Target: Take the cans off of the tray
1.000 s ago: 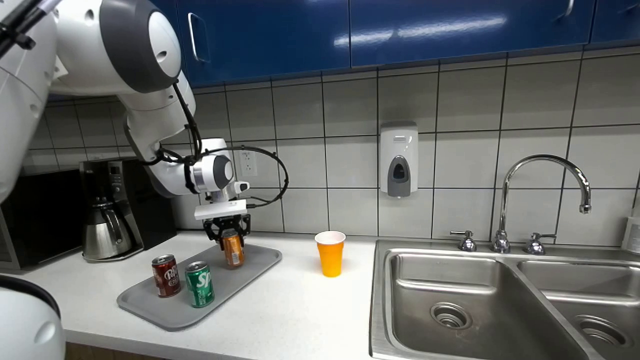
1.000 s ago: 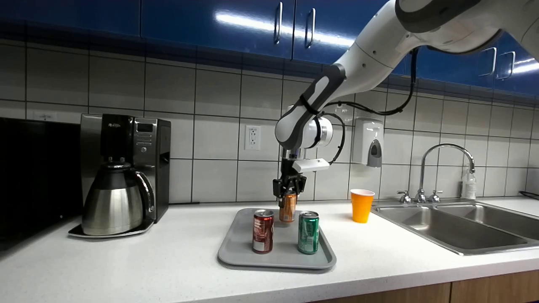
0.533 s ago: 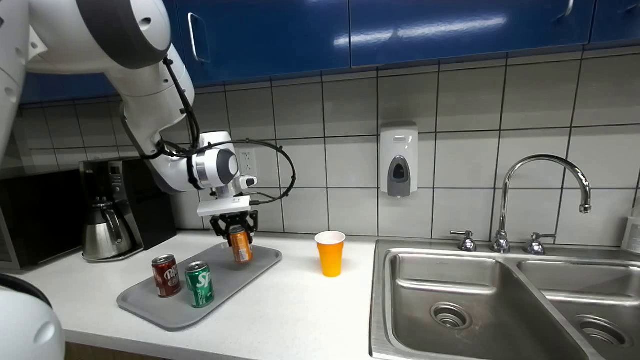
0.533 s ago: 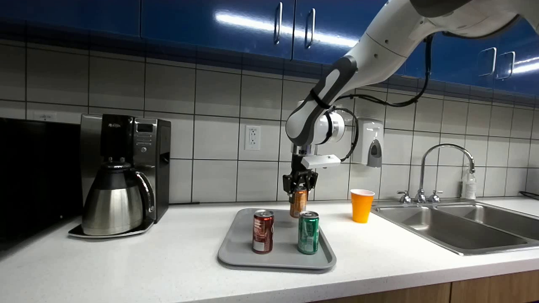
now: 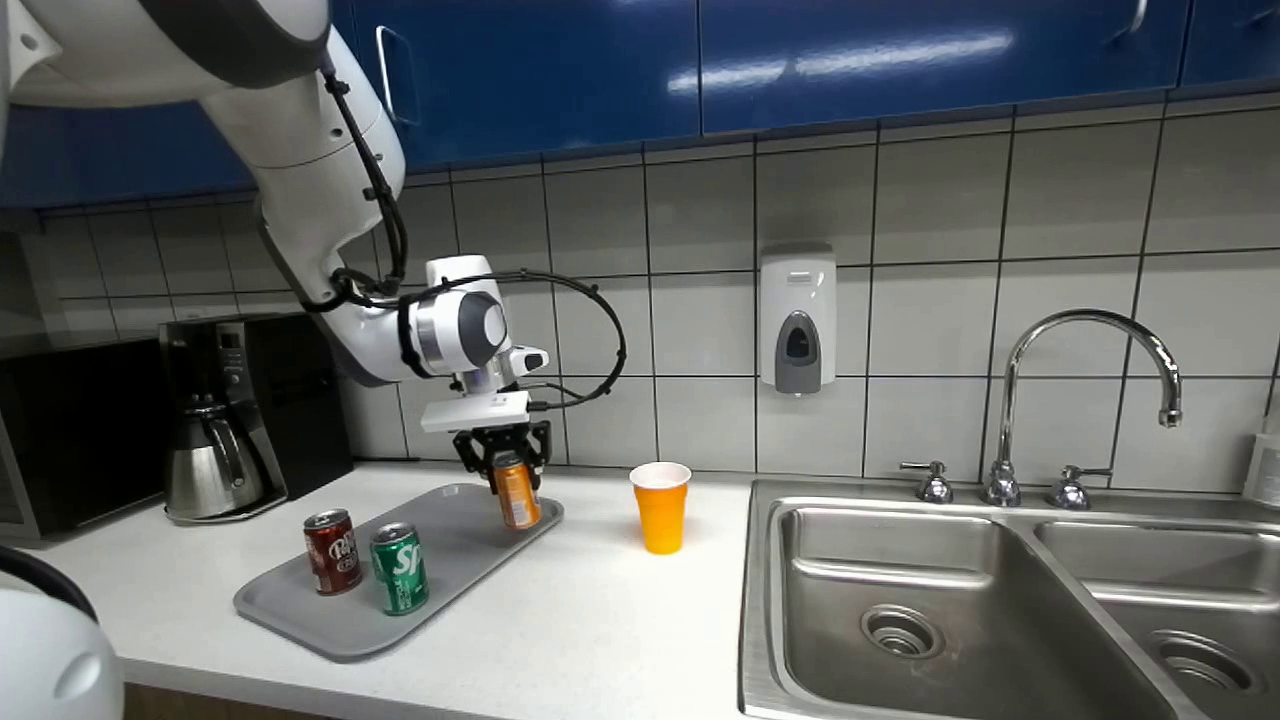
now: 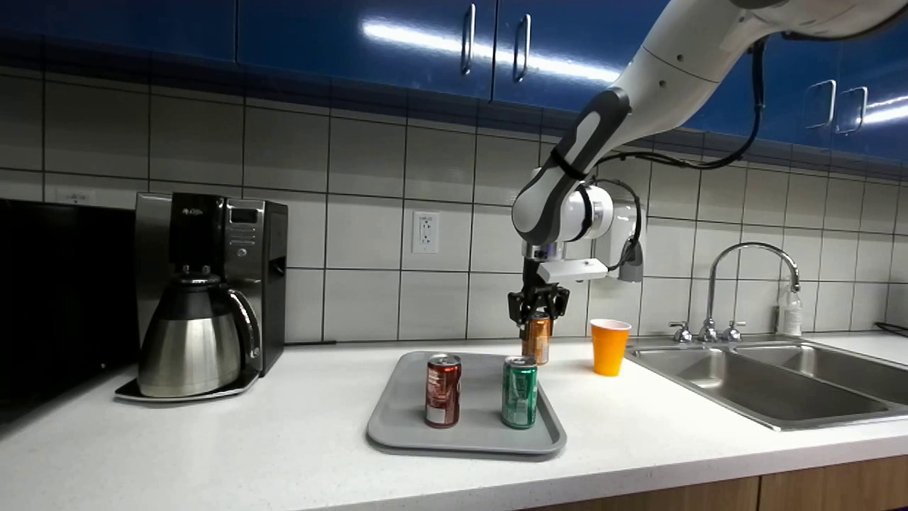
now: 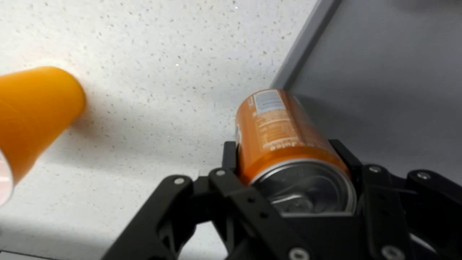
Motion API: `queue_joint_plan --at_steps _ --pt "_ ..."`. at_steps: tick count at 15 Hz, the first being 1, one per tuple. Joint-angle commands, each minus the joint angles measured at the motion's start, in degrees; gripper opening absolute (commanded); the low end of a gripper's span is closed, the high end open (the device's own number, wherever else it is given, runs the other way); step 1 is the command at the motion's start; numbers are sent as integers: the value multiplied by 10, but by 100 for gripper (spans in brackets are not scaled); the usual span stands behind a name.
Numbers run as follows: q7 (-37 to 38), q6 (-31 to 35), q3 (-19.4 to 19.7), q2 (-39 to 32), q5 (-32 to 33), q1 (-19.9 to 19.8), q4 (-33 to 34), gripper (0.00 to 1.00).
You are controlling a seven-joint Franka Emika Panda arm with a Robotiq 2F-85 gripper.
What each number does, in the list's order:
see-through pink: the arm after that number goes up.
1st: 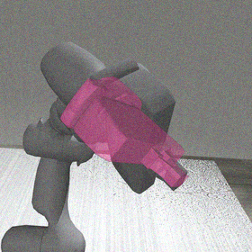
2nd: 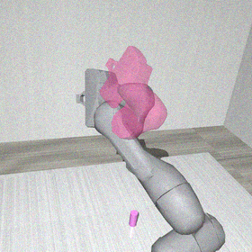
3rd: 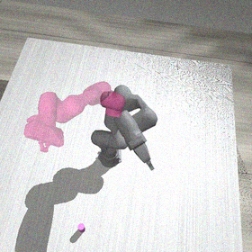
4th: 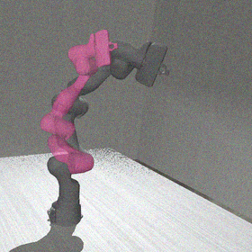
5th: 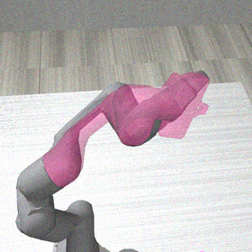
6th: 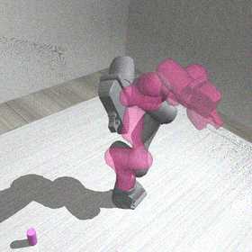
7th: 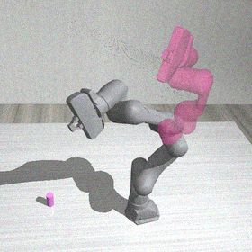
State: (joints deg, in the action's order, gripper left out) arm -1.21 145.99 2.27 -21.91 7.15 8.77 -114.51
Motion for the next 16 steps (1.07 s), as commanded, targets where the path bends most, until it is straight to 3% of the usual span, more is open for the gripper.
queue_joint_plan --at_steps 1,16 --pt "25 11 8 36 23 -17 -39 38" --pt "4 18 19 14 -2 -79 -52 38"
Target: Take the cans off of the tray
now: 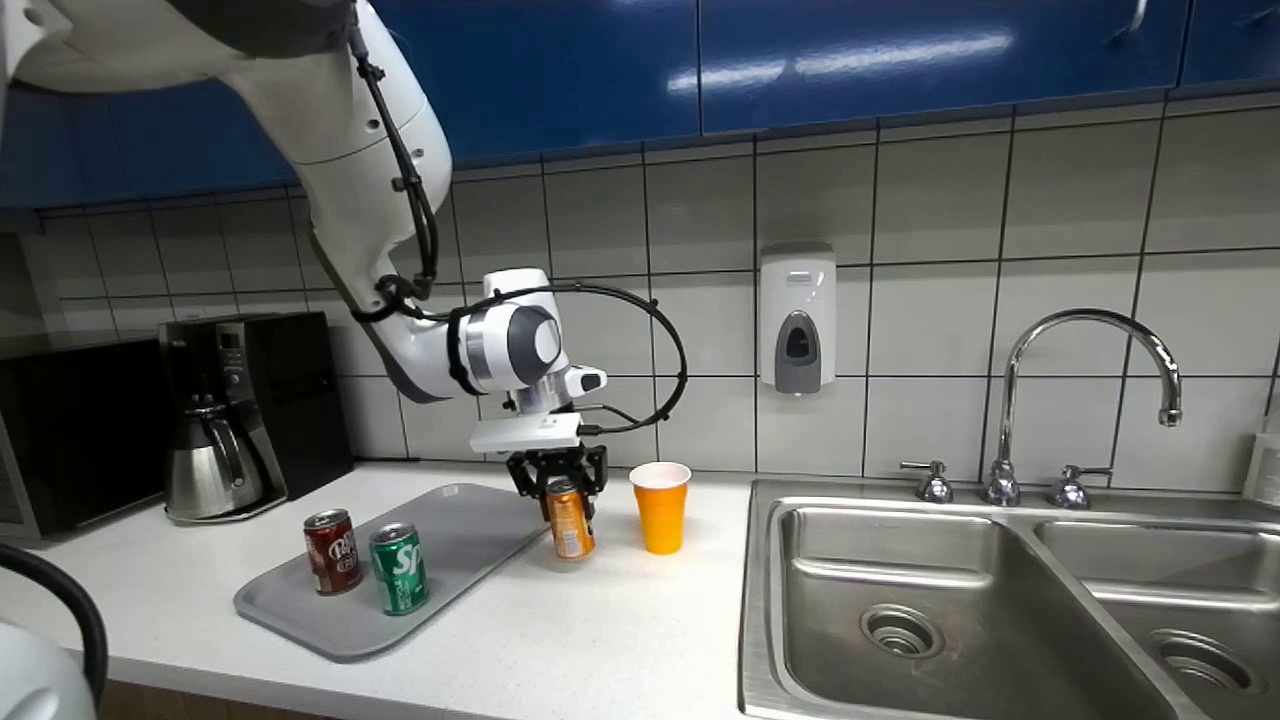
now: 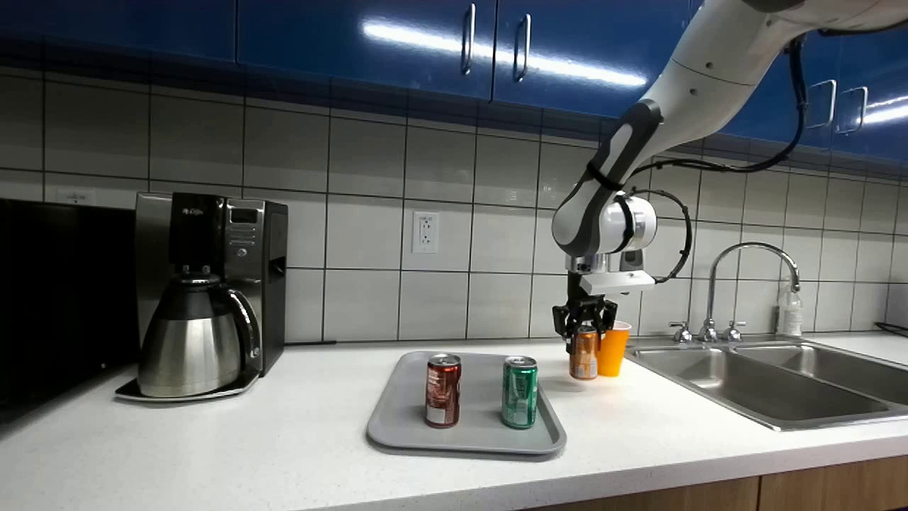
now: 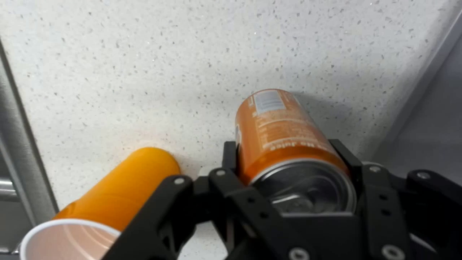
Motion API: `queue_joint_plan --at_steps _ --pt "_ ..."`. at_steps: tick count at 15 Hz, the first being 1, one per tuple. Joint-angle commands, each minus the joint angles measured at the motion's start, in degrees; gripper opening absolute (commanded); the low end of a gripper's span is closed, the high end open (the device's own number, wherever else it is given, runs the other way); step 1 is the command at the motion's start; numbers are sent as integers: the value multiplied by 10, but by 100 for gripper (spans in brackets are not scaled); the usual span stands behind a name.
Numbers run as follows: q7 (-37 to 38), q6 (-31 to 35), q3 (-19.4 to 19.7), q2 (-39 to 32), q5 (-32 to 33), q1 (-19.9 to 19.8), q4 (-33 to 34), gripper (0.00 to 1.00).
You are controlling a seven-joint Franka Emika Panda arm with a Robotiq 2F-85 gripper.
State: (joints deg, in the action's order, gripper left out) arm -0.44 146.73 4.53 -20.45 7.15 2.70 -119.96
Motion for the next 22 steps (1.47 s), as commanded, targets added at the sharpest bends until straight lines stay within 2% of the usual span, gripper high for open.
queue_joint_plan --at_steps 1,9,11,13,14,15,22 --pt "-5 13 -4 -5 -3 -22 5 38" --pt "-12 28 -8 -29 -21 -48 14 38" --pt "-12 29 -10 -30 -27 -50 14 90" --pt "-10 35 -9 -27 -29 -49 11 92" --pt "-9 40 -9 -23 -28 -48 9 98" --pt "-4 48 -7 -20 -26 -46 6 100" --pt "7 125 -2 24 -20 -38 -39 100"
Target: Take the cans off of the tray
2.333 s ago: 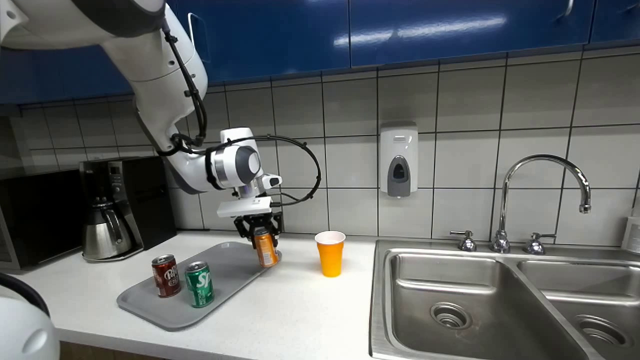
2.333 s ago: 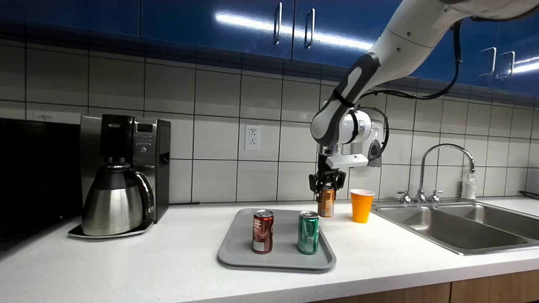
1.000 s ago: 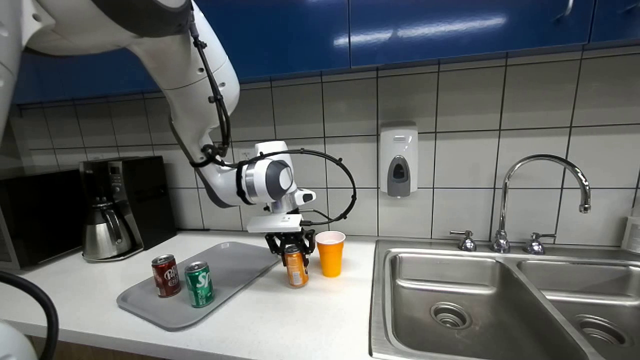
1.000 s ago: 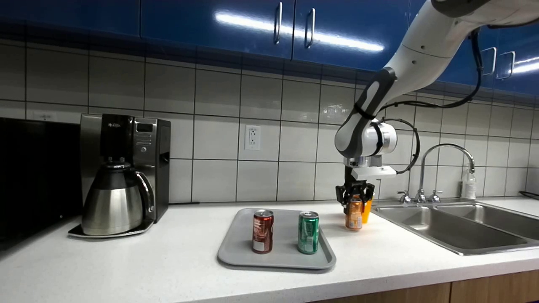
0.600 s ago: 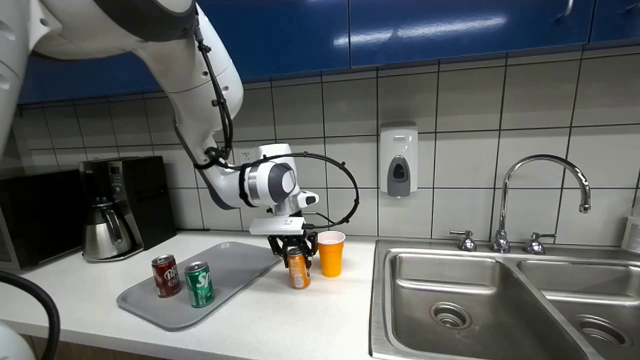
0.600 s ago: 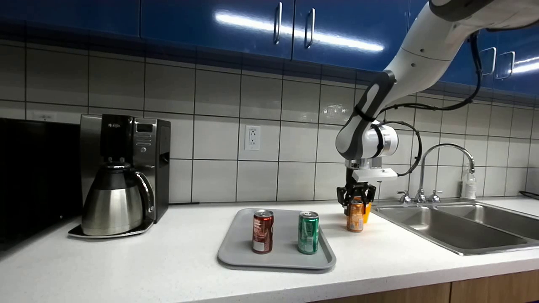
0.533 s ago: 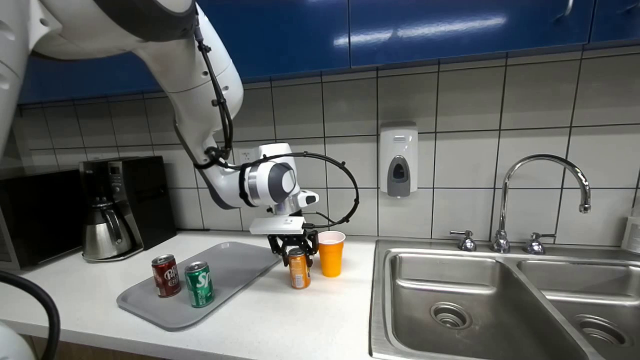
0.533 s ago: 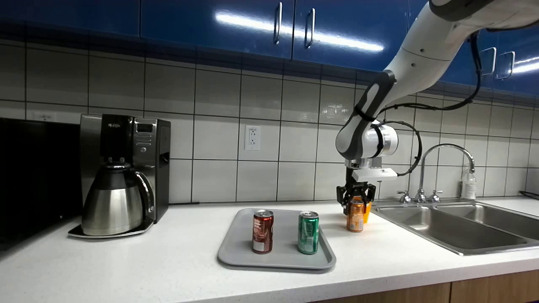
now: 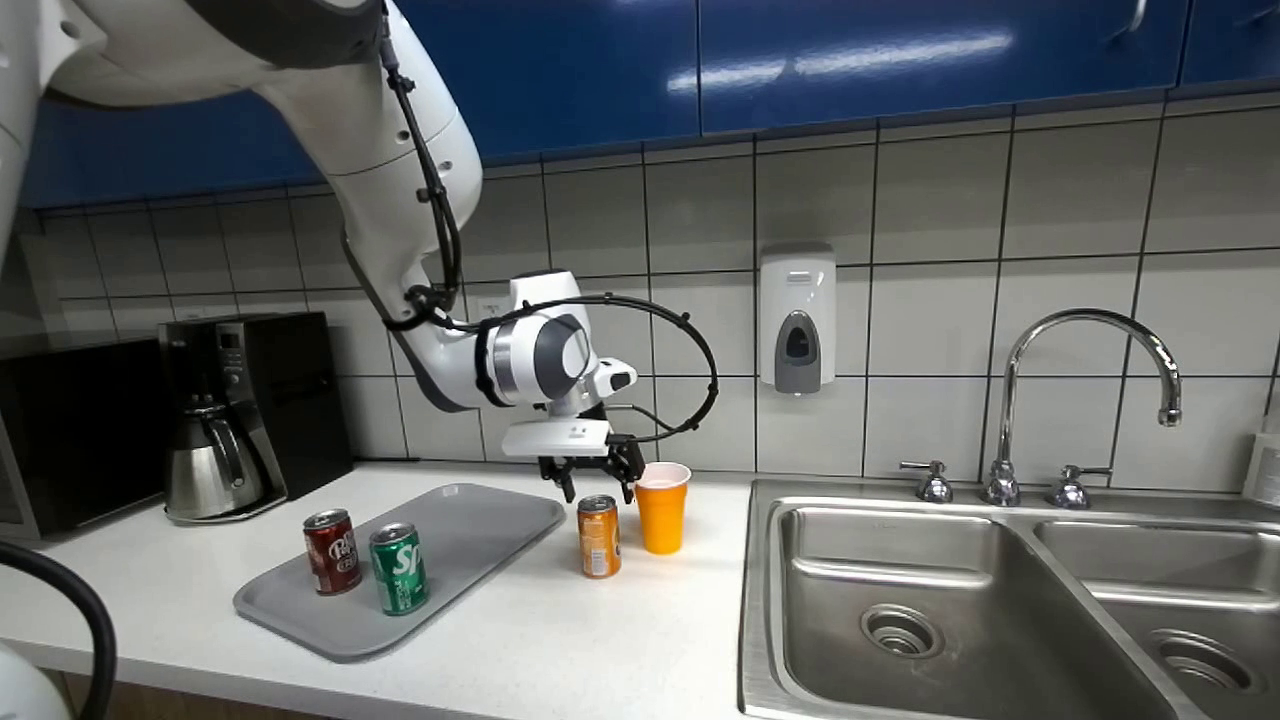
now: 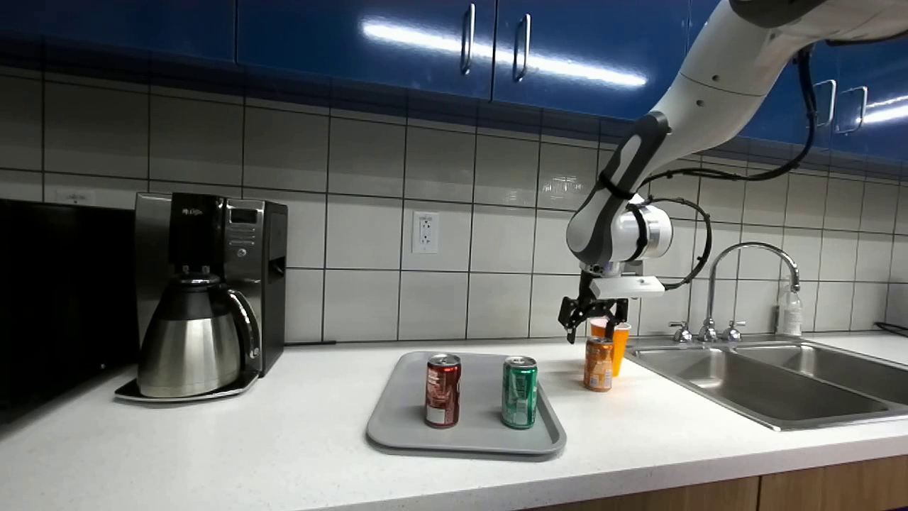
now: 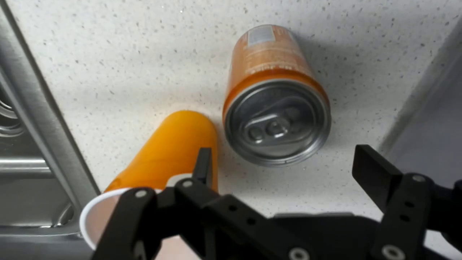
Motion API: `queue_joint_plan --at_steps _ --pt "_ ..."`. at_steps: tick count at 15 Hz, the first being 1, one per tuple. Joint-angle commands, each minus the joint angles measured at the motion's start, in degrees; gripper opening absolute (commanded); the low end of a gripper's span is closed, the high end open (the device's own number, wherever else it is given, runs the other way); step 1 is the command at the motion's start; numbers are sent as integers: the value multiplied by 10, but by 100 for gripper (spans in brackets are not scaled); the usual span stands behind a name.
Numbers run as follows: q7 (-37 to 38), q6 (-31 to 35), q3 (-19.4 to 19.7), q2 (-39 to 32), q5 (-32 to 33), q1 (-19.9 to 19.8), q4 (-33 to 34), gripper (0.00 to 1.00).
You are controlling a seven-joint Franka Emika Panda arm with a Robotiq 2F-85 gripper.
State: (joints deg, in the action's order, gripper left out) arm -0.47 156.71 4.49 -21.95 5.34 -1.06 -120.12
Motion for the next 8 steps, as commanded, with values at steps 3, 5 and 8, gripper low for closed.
queue_joint_plan --at_steps 3,5,8 --pt "13 50 2 65 6 6 -64 100" --pt "19 69 5 87 13 13 -87 100" --pt "32 96 10 120 31 26 -119 100"
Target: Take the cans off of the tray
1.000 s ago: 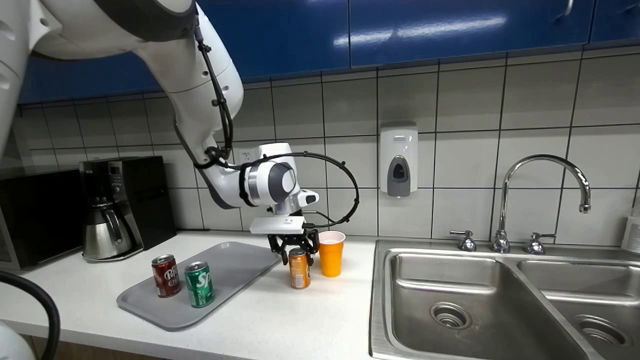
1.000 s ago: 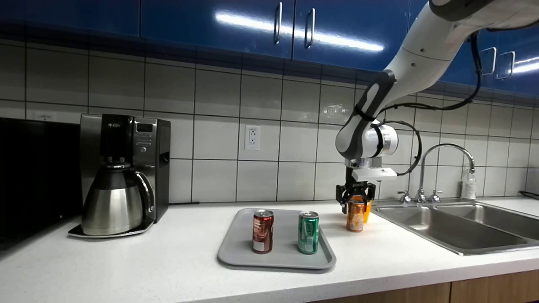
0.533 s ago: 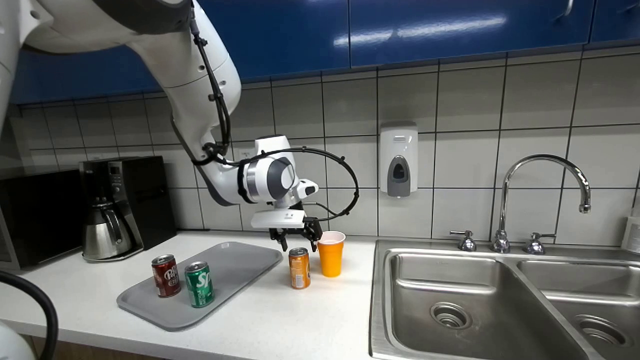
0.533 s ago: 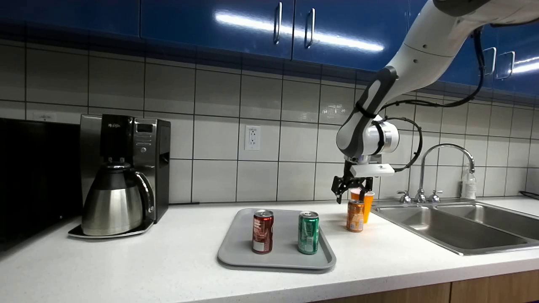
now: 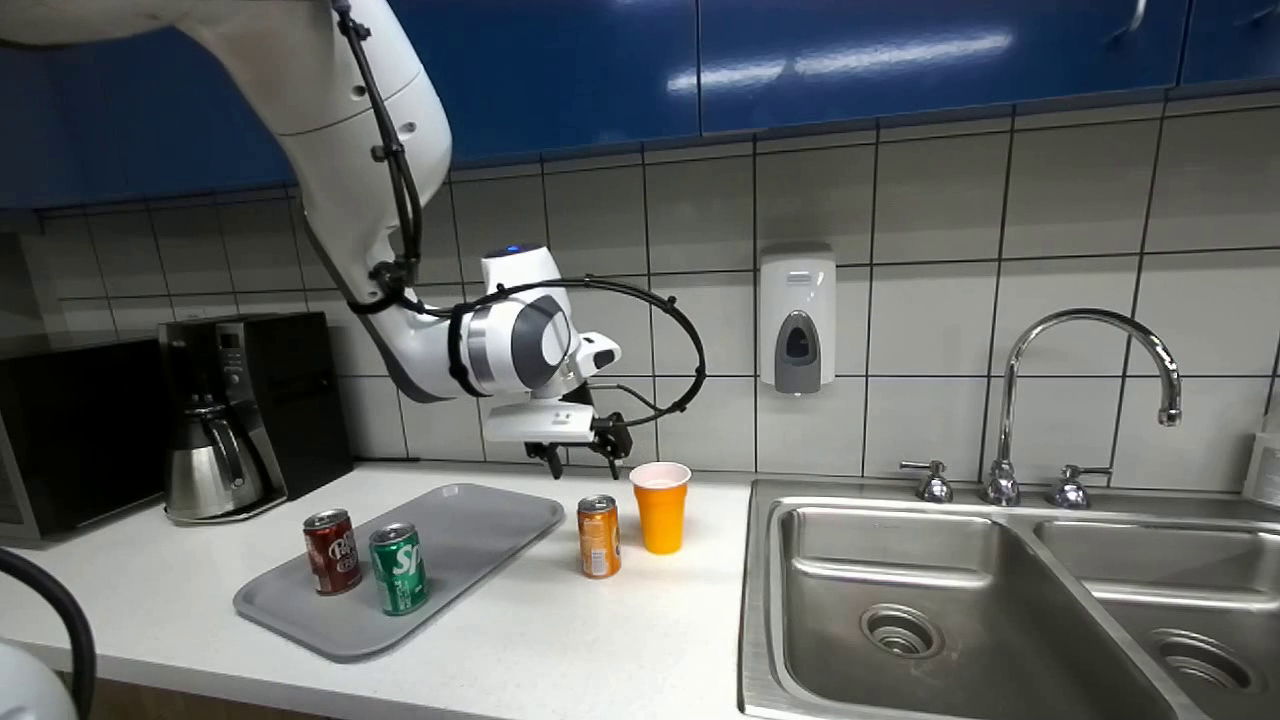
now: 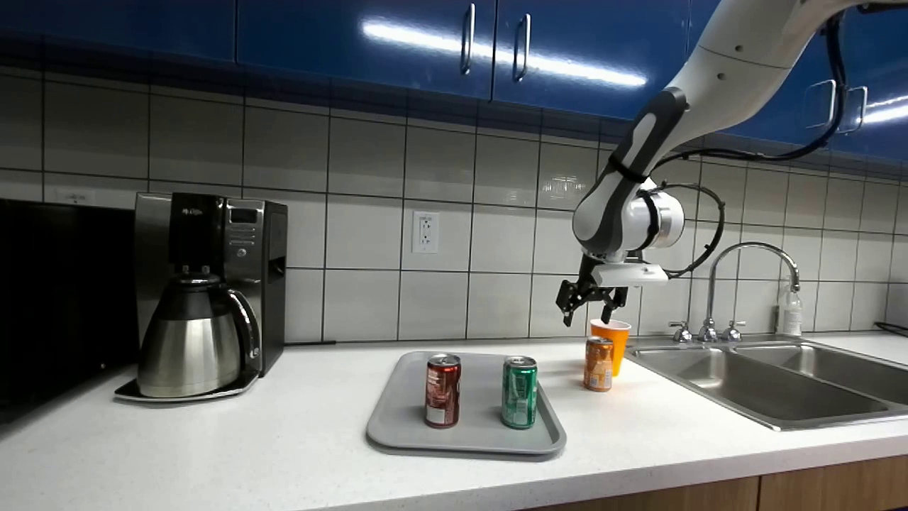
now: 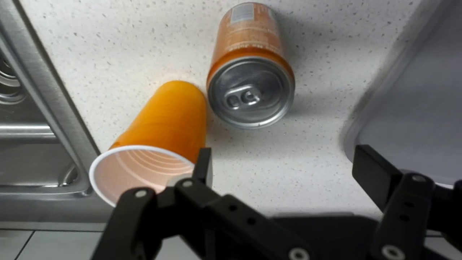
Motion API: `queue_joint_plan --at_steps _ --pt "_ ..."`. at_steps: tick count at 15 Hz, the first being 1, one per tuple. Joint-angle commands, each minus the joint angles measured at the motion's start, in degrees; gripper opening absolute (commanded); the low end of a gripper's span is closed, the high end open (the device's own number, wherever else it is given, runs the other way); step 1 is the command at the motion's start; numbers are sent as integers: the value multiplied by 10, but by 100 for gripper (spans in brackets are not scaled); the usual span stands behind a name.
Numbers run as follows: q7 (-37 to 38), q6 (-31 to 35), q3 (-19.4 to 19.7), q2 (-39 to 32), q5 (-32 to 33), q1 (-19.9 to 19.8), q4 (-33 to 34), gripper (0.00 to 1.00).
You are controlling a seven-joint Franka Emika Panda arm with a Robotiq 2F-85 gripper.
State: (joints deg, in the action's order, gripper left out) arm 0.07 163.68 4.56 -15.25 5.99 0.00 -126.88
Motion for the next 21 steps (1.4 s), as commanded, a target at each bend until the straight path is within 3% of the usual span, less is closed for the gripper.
queue_joint_plan --at_steps 1,4,12,13,14,21 --pt "33 33 12 64 33 22 -62 100" --pt "68 52 26 96 76 45 -89 100" --pt "101 39 10 151 129 85 -125 100" --pt "95 34 6 154 124 90 -128 100" --pt "52 25 -29 158 78 74 -133 100" --pt "14 -2 -90 175 9 85 -147 100"
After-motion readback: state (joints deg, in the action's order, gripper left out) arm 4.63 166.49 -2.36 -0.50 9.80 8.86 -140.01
